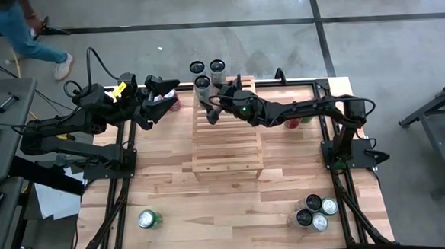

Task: Place canned beverage on shelf
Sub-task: Put the left white pink soda can on the shelf

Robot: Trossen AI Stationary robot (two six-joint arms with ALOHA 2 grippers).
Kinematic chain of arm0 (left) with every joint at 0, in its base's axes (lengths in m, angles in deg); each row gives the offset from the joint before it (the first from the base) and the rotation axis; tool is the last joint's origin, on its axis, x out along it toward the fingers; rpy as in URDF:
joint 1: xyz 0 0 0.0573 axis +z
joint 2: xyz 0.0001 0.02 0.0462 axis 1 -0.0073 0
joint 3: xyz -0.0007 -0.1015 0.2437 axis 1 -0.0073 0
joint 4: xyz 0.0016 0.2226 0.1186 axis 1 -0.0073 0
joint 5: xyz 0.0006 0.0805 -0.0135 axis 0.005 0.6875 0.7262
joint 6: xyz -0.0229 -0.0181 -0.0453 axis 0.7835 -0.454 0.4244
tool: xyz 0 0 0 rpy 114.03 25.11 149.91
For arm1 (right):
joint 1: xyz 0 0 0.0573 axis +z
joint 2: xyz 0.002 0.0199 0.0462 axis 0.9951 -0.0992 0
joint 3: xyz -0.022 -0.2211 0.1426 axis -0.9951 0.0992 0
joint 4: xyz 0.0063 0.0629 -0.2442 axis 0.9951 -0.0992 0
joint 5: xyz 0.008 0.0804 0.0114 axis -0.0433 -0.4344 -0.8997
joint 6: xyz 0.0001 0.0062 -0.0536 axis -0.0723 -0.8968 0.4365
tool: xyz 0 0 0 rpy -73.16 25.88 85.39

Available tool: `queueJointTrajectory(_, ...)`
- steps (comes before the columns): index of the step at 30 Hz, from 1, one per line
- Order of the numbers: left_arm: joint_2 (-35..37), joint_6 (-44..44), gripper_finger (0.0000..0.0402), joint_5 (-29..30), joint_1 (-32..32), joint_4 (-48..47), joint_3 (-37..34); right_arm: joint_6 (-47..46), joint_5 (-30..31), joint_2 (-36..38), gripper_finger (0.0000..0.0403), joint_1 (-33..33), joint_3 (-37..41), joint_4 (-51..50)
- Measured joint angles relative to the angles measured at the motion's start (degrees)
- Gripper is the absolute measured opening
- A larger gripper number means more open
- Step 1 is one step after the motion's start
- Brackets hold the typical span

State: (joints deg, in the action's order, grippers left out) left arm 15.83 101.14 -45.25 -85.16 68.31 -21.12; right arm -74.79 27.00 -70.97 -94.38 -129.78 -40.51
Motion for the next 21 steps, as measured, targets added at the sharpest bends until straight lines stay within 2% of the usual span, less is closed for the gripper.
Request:
queueJointTrajectory(10,0.0,0.07,0.0381,0.0,-0.02,0.0,0.0,2.92,0.06,0.23,0.0385,2.21,0.01,-3.17)
queueJointTrajectory(16,0.0,0.04,0.0381,0.0,0.0,0.0,0.0,8.67,3.08,2.07,0.0385,3.82,0.01,-7.69)
queueJointTrajectory(21,0.01,0.02,0.0381,0.0,-0.02,0.01,0.0,9.65,5.43,4.78,0.0385,4.51,0.02,-12.64)
